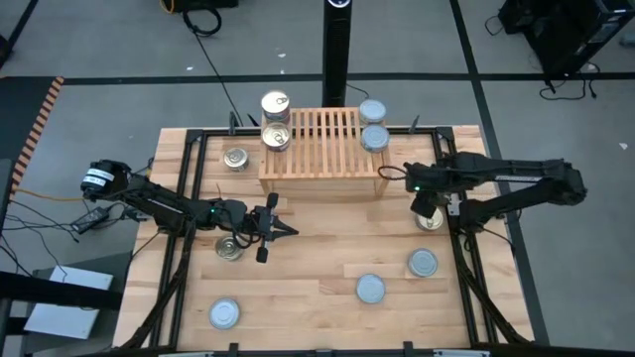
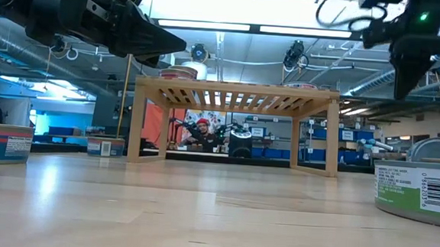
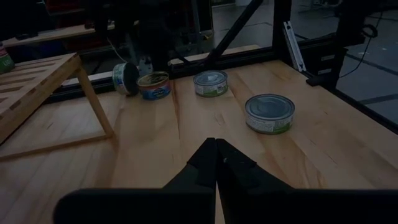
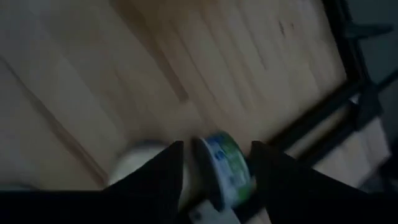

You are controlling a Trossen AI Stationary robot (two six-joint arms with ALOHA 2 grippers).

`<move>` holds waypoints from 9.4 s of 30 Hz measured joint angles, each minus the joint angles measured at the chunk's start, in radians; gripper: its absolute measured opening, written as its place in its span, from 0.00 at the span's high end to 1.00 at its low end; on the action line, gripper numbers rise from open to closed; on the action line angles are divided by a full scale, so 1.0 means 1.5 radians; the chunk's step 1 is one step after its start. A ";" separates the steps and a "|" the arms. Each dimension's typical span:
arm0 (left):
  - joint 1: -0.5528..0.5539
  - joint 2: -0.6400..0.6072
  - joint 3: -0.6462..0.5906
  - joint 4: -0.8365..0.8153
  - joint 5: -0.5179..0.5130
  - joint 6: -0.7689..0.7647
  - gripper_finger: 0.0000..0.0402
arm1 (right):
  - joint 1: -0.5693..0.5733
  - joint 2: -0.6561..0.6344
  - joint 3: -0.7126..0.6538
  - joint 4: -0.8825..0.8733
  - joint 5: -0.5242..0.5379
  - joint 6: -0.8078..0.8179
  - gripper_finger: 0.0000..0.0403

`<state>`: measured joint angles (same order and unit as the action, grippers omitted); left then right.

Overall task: Stack canned seafood by type on shelf
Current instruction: Stack the green tuna can on top of the other green tuna can on the shelf

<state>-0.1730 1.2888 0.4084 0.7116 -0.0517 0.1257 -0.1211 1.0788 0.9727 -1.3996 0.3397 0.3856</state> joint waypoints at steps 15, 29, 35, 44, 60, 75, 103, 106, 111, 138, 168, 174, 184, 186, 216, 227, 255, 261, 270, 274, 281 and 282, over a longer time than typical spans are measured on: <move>0.000 0.000 0.000 0.000 0.000 0.000 0.98 | -0.112 0.183 0.002 -0.074 -0.063 -0.172 0.31; 0.000 0.000 0.000 -0.001 0.000 0.000 0.98 | -0.200 0.192 0.002 -0.073 -0.048 -0.289 0.30; 0.000 0.000 0.000 -0.001 0.000 0.000 0.98 | -0.215 0.191 -0.022 -0.069 -0.051 -0.294 0.30; 0.000 0.000 0.000 -0.001 0.000 0.000 0.98 | -0.221 0.191 -0.078 -0.042 -0.053 -0.304 0.30; 0.000 0.000 0.000 -0.001 0.000 0.000 0.98 | -0.291 0.191 -0.093 0.012 -0.101 -0.347 0.32; 0.000 0.000 0.000 -0.001 0.000 0.000 0.98 | -0.302 0.191 -0.104 0.025 -0.126 -0.365 0.54; 0.000 0.000 0.000 -0.001 0.000 0.000 0.98 | -0.302 0.190 -0.038 -0.037 -0.143 -0.339 0.70; 0.000 0.000 0.000 -0.001 0.000 0.000 0.98 | -0.302 0.180 -0.021 -0.048 -0.143 -0.335 0.76; 0.000 0.000 0.000 -0.001 0.000 0.000 0.98 | -0.302 0.161 0.000 -0.037 -0.143 -0.326 0.89; 0.000 0.000 0.000 0.000 0.000 0.000 0.98 | -0.499 0.163 -0.073 0.219 -0.188 -0.097 0.98; 0.000 0.000 0.000 0.000 0.000 0.000 0.98 | -0.170 0.160 -0.211 0.235 -0.245 0.292 0.98; 0.000 0.000 0.000 0.000 0.000 0.000 0.98 | -0.057 0.160 -0.211 0.245 -0.244 0.395 0.98; 0.000 0.000 0.000 0.000 0.000 0.000 0.98 | 0.101 0.160 -0.212 0.401 -0.251 0.474 0.98; 0.000 0.000 0.000 0.000 0.000 0.000 0.98 | 0.128 0.162 -0.213 0.472 -0.247 0.468 0.98; 0.001 0.054 0.065 -0.075 -0.007 -0.089 0.98 | 0.332 0.163 -0.157 0.596 0.005 0.355 0.60; 0.008 0.233 0.186 -0.078 -0.007 -0.139 0.98 | 0.404 0.163 -0.290 0.794 0.081 0.321 0.96; 0.099 0.489 0.365 -0.077 -0.128 -0.138 0.98 | 0.388 0.386 -0.179 0.815 0.054 0.130 0.98; 0.108 0.508 0.369 -0.025 -0.108 -0.138 0.98 | 0.382 0.378 -0.181 0.811 0.059 0.122 0.98; 0.107 0.533 0.405 -0.034 -0.072 -0.117 0.98 | 0.360 0.378 -0.181 0.813 0.060 0.110 0.98; 0.107 0.548 0.415 -0.043 -0.072 -0.117 0.98 | 0.357 0.377 -0.181 0.816 0.057 0.105 0.97; 0.102 0.557 0.416 -0.072 -0.072 -0.120 0.98 | 0.356 0.377 -0.178 0.818 0.063 0.102 0.97; 0.101 0.557 0.416 -0.072 -0.073 -0.119 0.98 | 0.356 0.376 -0.178 0.819 0.066 0.102 0.97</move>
<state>-0.0222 2.1242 1.0328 0.6029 -0.1608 -0.0526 0.4129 1.6431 0.7052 -0.1713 0.4394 0.5387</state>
